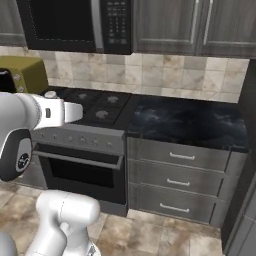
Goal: Take 2 condiments from the cabinet and move them on the counter near the stove.Make sure the condiments are lined up with each other, next to each other.
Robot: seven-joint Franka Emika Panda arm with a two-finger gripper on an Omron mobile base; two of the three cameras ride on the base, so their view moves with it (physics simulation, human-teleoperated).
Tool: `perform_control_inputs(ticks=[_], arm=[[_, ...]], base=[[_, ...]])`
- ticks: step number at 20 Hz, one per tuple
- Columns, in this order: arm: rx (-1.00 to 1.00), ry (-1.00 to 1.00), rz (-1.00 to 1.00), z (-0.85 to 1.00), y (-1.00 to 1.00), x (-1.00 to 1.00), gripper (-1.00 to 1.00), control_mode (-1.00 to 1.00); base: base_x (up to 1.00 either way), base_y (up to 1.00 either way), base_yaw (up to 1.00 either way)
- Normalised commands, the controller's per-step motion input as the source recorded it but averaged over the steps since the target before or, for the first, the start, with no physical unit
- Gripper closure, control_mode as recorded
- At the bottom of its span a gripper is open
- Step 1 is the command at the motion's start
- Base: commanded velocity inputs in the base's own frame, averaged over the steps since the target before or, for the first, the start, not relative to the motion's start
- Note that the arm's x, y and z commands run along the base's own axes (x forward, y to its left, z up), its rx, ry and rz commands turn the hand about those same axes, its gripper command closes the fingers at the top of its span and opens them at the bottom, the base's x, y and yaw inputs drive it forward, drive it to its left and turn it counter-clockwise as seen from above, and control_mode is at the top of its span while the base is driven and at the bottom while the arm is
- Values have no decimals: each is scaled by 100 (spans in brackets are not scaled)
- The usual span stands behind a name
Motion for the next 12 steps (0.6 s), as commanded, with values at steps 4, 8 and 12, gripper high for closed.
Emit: perform_control_inputs(ticks=[4,8,12], arm=[[0,0,0,0,0,0,100,100],[0,0,0,0,0,0,100,100],[0,0,0,0,0,0,100,100]], base=[[38,46,-11],[51,32,-13],[52,31,-13]])
